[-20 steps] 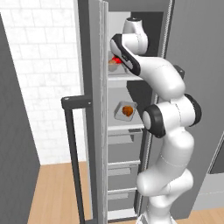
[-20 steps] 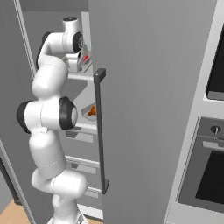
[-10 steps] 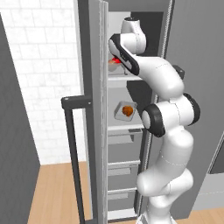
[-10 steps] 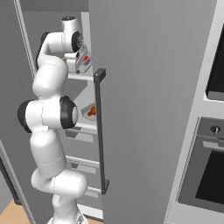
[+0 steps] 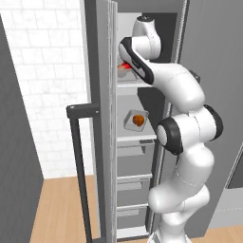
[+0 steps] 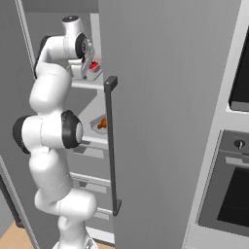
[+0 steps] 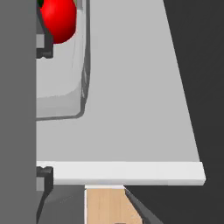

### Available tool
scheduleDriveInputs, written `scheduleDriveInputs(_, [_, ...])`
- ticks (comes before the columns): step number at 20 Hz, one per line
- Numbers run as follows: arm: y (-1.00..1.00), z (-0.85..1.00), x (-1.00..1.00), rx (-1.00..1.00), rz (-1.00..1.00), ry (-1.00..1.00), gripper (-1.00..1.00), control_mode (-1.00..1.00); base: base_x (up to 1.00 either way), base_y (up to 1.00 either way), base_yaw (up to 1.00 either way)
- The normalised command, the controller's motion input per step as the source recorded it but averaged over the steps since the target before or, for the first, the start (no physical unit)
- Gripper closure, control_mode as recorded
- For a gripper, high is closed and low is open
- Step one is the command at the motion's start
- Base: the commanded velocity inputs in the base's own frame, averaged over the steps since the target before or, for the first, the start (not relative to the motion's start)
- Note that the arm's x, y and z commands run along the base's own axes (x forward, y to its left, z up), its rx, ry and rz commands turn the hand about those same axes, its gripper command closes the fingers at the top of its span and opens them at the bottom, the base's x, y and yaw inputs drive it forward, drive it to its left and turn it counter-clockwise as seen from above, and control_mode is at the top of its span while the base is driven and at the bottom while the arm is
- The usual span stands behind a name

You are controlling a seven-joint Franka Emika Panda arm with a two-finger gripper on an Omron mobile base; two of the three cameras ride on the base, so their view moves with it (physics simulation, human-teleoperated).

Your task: Take the meat container that has the chicken drumstick and place it on the second highest rack of the freezer. Then take the vegetable container that has the onion and tomato and place it on the highest rack of the freezer.

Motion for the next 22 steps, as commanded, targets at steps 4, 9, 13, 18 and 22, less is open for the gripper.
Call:
scheduleDriveInputs(4, [0.0, -0.1, -0.49, 0.0, 0.02, -0.27, -1.0, -1.0, 0.0, 0.0, 0.0])
scheduleDriveInputs(9, [0.0, 0.03, -0.61, 0.0, 0.1, -0.22, -1.0, -1.0, 0.0, 0.0, 0.0])
scheduleDriveInputs(13, [0.0, 0.32, -1.0, 0.0, 0.16, -0.13, -1.0, -1.0, 0.0, 0.0, 0.0])
scheduleDriveInputs(18, [0.0, 0.08, -1.0, 0.0, 0.08, -0.06, -1.0, -1.0, 0.0, 0.0, 0.0])
scheduleDriveInputs(22, [0.0, -0.24, -1.0, 0.0, 0.0, 0.0, -1.0, -1.0, 0.0, 0.0, 0.0])
